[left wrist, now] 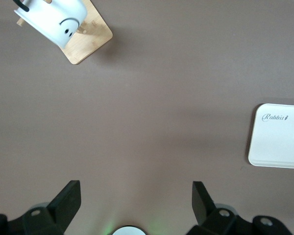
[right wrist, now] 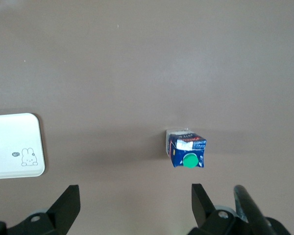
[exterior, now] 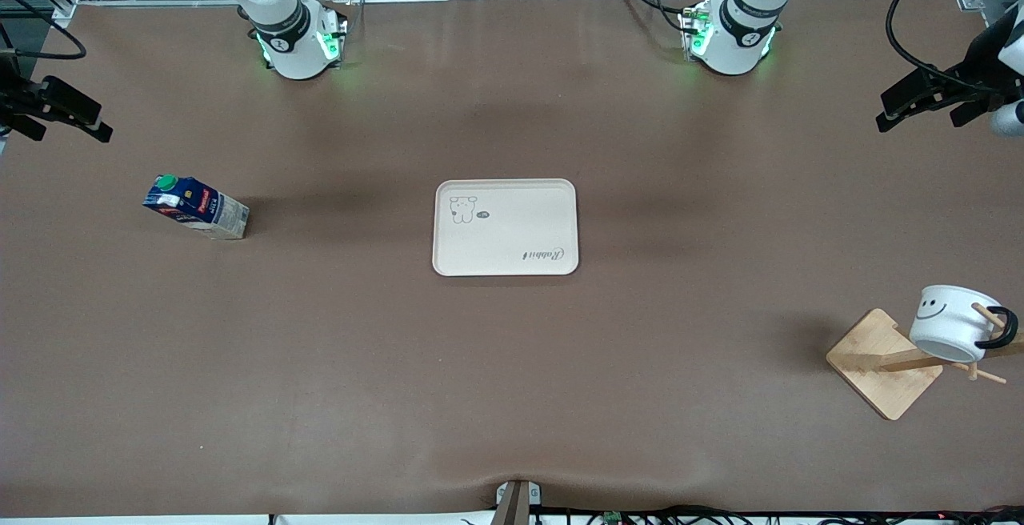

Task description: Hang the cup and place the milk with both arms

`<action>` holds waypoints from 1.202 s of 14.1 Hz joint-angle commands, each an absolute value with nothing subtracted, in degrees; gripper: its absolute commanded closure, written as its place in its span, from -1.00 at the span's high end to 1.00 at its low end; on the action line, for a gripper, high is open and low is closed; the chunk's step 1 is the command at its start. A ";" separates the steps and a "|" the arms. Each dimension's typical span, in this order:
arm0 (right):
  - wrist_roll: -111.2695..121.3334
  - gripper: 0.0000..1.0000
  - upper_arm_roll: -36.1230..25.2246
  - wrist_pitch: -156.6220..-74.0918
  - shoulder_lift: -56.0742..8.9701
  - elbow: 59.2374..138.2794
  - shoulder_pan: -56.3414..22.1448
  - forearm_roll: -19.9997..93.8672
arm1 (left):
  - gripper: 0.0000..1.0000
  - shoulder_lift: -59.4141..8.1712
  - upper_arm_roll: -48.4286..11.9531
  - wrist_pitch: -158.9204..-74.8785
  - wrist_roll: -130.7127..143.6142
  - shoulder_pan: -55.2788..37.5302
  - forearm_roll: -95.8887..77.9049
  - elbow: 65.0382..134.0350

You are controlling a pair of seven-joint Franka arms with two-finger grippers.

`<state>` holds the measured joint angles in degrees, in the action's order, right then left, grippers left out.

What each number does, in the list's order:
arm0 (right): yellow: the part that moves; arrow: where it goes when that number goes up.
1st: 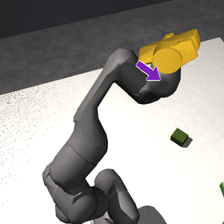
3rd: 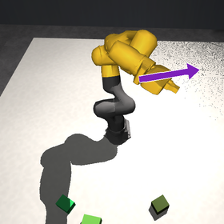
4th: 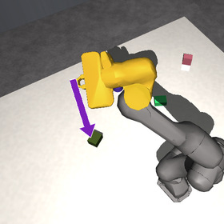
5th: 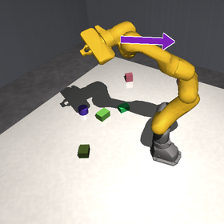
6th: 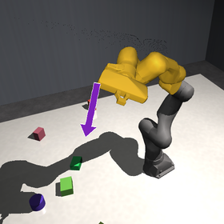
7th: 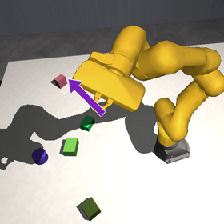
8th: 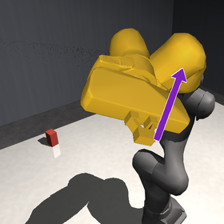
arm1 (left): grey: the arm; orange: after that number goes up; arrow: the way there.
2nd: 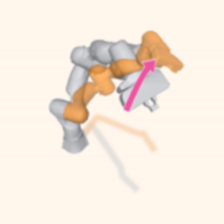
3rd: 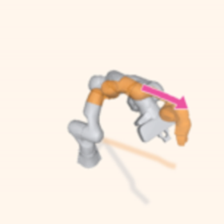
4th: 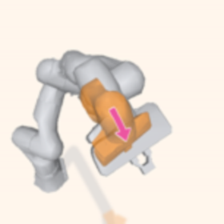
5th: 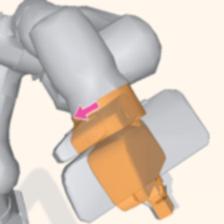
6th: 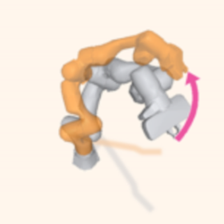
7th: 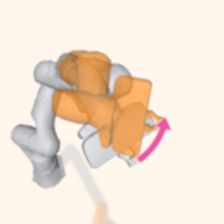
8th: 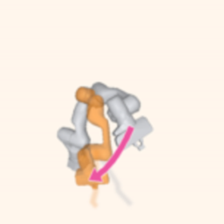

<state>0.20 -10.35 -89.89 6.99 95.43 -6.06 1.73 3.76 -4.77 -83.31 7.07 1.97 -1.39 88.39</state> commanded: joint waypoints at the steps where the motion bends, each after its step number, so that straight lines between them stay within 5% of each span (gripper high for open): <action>1: 0.44 1.00 -11.07 -88.68 1.94 88.17 -5.10 0.97 | 1.00 4.22 -4.66 -83.76 7.74 2.11 -1.58 88.51; 17: 0.18 1.00 -11.07 -84.73 0.97 88.59 -2.20 3.60 | 1.00 1.93 -7.03 -83.67 6.42 1.32 2.81 86.57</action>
<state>0.25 -11.26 -85.71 1.24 89.41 -2.87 2.53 2.39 -6.08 -83.78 6.74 1.50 1.10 87.82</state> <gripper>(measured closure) 0.000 0.000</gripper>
